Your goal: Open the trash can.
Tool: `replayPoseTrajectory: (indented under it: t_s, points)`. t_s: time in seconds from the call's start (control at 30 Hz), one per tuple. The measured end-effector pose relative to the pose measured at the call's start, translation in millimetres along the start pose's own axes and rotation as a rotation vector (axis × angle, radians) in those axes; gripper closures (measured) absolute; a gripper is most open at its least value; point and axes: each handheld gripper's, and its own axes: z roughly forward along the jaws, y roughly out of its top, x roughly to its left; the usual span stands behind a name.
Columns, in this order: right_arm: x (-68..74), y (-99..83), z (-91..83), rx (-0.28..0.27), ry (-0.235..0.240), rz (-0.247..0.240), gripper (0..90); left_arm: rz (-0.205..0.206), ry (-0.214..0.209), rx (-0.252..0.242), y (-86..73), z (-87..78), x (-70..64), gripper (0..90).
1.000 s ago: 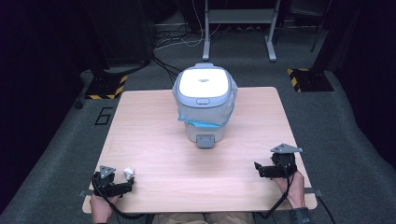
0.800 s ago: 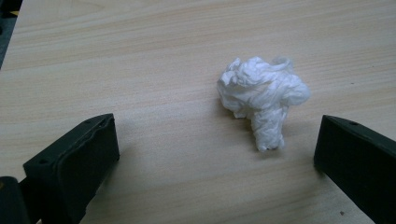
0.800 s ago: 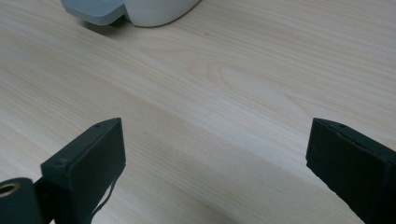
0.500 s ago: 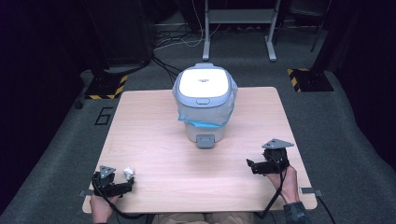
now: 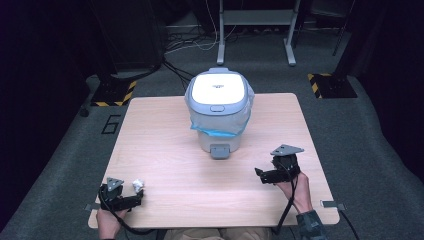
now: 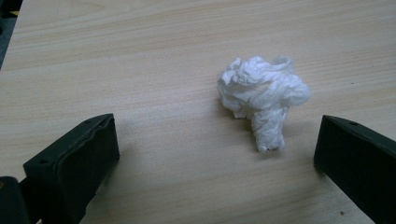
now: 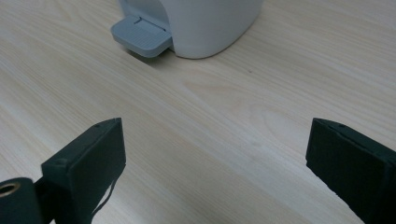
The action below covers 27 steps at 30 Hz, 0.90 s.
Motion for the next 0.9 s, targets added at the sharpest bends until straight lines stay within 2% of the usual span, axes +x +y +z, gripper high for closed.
replayPoseTrajectory:
  t_s: [0.9]
  points:
    - [22.8, 35.8, 19.7, -0.003, 0.071, -0.065, 3.7, 0.012, 0.003, 0.003, 0.0, -0.4, 0.6, 0.0]
